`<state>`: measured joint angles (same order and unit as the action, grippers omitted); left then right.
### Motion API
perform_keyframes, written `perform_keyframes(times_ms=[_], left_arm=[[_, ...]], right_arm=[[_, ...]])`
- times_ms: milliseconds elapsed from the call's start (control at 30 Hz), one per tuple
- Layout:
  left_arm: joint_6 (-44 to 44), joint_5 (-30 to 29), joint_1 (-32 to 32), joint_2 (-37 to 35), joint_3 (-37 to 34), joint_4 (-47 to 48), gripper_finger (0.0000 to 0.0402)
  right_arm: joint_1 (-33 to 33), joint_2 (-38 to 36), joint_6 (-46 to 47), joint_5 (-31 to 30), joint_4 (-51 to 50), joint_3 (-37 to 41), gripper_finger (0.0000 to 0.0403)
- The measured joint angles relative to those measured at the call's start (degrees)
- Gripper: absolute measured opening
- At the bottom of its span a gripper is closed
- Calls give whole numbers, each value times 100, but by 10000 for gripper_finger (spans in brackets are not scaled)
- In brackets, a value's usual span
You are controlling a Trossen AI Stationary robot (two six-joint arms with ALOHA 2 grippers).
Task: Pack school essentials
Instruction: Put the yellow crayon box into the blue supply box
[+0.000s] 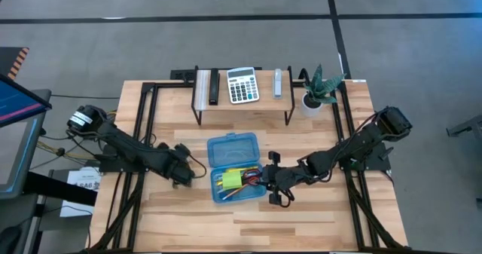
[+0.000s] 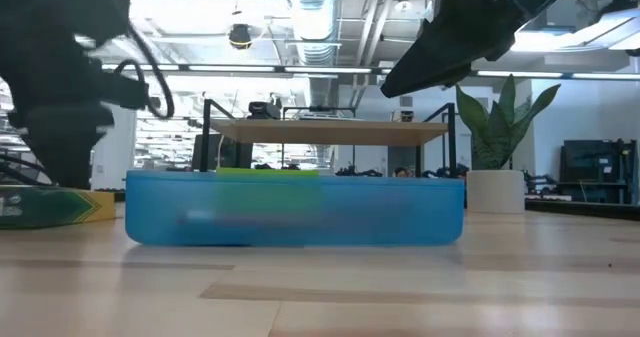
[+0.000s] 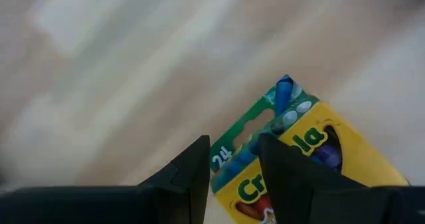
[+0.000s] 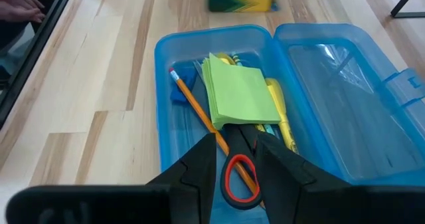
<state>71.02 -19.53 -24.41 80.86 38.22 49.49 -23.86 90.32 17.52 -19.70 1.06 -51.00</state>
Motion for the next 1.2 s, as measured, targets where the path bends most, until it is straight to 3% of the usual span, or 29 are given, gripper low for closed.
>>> perform_keyframes(times_ms=[167,467,700,967,1200], left_arm=[[-2,42,-394,9,462,-183,118],[170,-774,-1216,9,1423,640,118],[1098,230,-1503,9,1098,1437,118],[1229,1304,-1477,141,452,1200,118],[810,1251,-1468,269,103,228,118]], right_arm=[[0,0,-2,0,-5,0,123],[-14,0,-99,7,785,2,123],[-63,-2,-274,37,1244,0,123],[-61,-2,-403,135,1516,0,123],[-88,295,-450,185,1528,-181,123]])
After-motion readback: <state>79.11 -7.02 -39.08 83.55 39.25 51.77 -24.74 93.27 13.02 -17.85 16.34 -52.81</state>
